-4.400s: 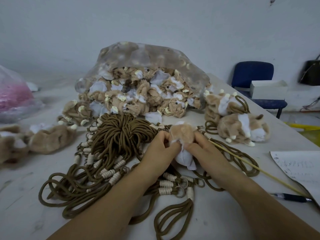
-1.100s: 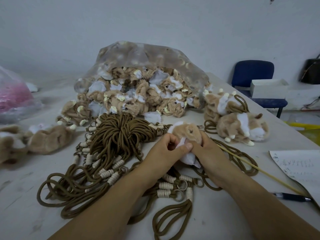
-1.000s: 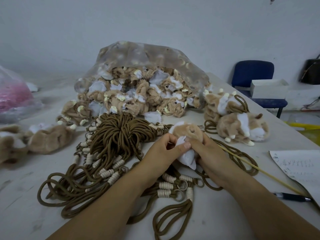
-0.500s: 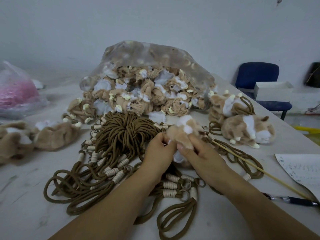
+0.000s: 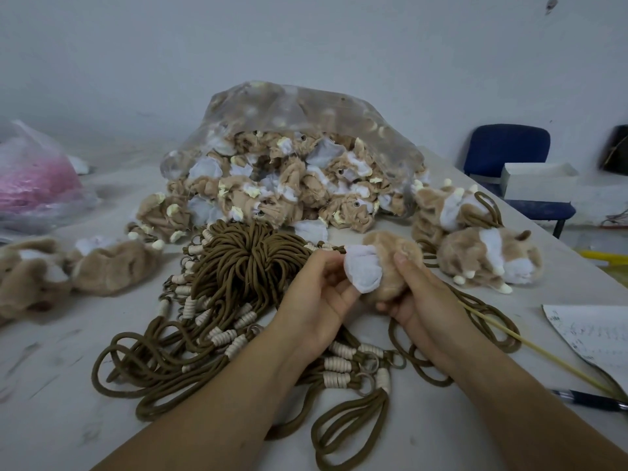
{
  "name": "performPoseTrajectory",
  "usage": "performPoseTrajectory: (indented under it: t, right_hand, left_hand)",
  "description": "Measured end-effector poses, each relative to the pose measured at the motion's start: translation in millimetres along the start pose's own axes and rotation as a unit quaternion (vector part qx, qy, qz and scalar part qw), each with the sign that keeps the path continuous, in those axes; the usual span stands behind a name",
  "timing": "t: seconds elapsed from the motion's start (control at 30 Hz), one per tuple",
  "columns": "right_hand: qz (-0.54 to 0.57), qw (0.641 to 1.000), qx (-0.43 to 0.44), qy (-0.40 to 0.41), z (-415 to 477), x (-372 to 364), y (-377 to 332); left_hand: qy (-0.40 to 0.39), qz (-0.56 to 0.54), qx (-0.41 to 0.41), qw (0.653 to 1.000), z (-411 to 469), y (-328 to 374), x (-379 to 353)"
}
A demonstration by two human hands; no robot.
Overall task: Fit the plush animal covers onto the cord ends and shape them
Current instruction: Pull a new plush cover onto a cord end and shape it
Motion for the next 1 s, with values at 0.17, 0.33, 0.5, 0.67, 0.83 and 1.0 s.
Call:
performPoseTrajectory:
  t: [0.17,0.33,0.5,0.67,0.83,1.0]
  right_hand:
    - [0.014,1.0,-0.013,-0.002,1.1,2.6,0.9]
    - [0.001,1.0,-0.021,-0.018,-2.2,0.2,0.6]
    - [-0.029,0.999,-0.021,-0.007,-0.6,2.4,3.6]
    - [-0.048,0.999,-0.016,-0.012,0.7,2.8,2.1]
    - [-0.054,0.998,0.001,-0.017,-1.2,2.4,7.5]
    - [-0.072,0.997,0.005,-0.029,-4.3,-0.2,6.8]
  left_hand:
    - [-0.039,0.142,-0.039,0.988,-5.7,-4.9,-7.4]
    - [-0.056,0.44,-0.149,0.884,-13.5,2.4,-10.3]
    - [-0.12,0.572,-0.201,0.786,-21.2,-0.1,-22.8]
    - [-0.051,0.481,-0.206,0.851,-16.7,7.8,-10.9]
    - [0.035,0.482,-0.151,0.862,-5.3,9.4,5.0]
    - [0.022,0.438,-0.075,0.895,-2.8,0.4,11.7]
Point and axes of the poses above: each hand's wrist, its own z-axis towards the middle knuckle, its own x-axis out of the back of the hand, y = z × x, the point moved 7 cm from there along z, towards the middle knuckle, and after that the axes turned 4 degrees about -z, right-handed, at the moved point
